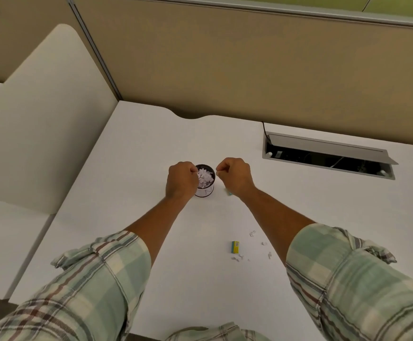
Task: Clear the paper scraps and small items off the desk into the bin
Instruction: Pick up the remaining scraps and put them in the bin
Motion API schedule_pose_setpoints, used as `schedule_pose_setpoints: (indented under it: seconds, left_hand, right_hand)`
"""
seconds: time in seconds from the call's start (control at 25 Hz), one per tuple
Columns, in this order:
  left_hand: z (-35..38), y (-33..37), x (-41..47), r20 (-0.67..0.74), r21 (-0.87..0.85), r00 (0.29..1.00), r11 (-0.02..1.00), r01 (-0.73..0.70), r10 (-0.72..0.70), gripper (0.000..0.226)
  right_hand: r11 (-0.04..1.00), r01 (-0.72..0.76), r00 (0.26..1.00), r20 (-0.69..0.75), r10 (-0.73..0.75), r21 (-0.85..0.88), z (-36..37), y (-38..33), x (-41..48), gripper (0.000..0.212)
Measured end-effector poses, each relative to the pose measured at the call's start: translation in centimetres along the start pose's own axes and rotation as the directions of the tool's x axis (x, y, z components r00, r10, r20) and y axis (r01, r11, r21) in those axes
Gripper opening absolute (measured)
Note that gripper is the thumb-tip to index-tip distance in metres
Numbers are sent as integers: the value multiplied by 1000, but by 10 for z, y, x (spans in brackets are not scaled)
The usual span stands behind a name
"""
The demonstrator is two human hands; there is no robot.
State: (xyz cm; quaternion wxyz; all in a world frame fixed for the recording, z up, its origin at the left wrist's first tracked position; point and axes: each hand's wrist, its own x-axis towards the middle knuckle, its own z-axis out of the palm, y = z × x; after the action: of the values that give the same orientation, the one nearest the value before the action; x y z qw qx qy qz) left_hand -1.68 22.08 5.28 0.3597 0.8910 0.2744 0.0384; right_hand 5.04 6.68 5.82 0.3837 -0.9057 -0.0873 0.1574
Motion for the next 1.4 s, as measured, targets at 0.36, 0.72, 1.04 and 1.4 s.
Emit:
schedule_pose_setpoints:
  seconds: [0.36, 0.72, 1.04, 1.4]
  left_hand:
    - [54, -17, -106, 105, -125, 989, 988, -90, 104, 11]
    - [112, -52, -187, 332, 22, 929, 986, 166, -164, 20]
    - [142, -25, -214, 276, -42, 940, 975, 218, -198, 20]
    - [166, -6, -228, 206, 18, 956, 977, 210, -210, 27]
  right_hand:
    - [961, -11, 983, 173, 61, -276, -9, 116, -65, 18]
    - [716, 446, 846, 514, -143, -536, -10, 177, -120, 43]
    - [743, 422, 856, 499, -137, -520, -41, 216, -153, 24]
    - [852, 286, 895, 440, -74, -439, -36, 233, -168, 26]
